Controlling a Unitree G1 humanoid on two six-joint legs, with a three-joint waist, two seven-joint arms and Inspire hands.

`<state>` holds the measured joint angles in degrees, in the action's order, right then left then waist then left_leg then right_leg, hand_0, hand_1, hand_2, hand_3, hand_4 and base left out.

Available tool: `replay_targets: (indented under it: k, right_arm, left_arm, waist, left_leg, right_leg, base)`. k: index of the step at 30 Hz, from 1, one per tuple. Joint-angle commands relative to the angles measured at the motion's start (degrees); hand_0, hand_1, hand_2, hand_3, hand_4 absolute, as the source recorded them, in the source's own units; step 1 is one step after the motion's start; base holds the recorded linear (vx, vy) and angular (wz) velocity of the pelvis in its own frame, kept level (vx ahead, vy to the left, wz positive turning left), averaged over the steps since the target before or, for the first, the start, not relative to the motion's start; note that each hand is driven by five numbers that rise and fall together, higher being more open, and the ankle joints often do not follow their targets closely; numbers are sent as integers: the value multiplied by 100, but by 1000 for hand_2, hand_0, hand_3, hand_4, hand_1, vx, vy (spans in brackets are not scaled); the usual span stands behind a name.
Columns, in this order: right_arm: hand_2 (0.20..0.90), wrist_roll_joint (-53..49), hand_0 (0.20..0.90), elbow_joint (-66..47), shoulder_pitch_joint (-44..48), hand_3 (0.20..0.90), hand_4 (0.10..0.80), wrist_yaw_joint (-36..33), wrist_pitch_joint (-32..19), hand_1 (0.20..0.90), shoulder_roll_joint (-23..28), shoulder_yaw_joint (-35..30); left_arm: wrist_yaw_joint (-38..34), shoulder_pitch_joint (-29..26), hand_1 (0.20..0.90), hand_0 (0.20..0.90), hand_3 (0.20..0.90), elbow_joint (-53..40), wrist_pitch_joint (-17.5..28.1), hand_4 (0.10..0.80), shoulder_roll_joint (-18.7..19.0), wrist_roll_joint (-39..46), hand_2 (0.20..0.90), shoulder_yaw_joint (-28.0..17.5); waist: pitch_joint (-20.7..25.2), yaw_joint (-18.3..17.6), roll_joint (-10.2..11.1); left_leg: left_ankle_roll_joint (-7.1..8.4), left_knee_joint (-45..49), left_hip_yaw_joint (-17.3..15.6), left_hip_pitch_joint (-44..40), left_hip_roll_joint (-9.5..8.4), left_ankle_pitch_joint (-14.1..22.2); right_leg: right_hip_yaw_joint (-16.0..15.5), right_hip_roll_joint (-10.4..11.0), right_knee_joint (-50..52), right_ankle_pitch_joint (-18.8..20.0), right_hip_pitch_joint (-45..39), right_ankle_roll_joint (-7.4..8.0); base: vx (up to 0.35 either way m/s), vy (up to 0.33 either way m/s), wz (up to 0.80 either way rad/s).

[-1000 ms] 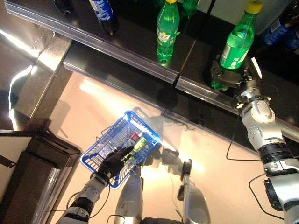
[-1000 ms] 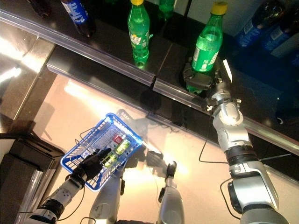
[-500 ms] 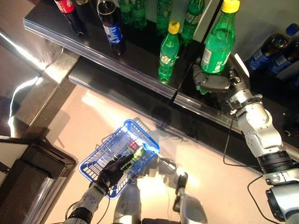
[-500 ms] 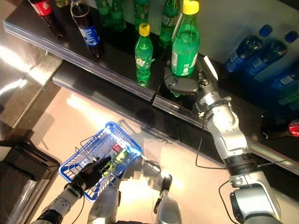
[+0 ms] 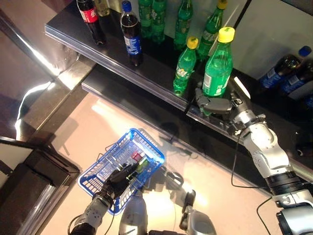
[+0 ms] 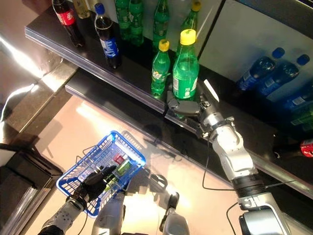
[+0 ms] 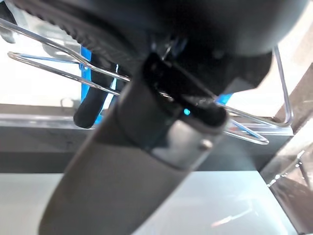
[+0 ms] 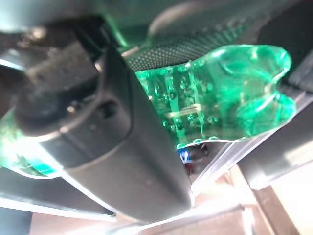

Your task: Pick up the drink and place into the basket.

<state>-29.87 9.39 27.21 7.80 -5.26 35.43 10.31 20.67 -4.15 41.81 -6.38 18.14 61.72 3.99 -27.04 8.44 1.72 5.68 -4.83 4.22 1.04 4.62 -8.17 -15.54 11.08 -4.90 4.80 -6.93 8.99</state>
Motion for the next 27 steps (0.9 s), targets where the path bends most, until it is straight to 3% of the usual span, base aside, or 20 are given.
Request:
replay_targets:
  k: [1,12,27]
  right_arm:
    - [300,-424,300,-706,-101,200,100,35,-720,300,-140,67]
    - [300,-494,300,-1011,-306,200,100,-86,-1032,300,-333,517]
    - [300,-369,300,-1115,-255,200,100,-255,-1174,300,-476,984]
  left_arm:
    - [1080,154,300,300,200,-1121,316,100,-43,510,300,470]
    - [830,61,300,300,200,-2677,292,100,189,778,300,692]
    - [886,-79,300,300,200,-4307,61,100,397,1011,300,815]
  waist:
    - [1988,257,107]
    - [2003,559,277]
    - [2060,782,319]
  left_leg:
    - [-58,-17,-238,-388,34,634]
    - [-53,-17,51,-368,19,564]
    - [-27,-17,241,-337,18,508]
  right_leg:
    - [-160,115,-10,-118,-129,99]
    - [-378,22,-10,-215,-355,75]
    - [-503,16,-10,-271,-493,82]
  base:
    - [-5,-62,17]
    - [4,-54,22]
    - [9,-15,6]
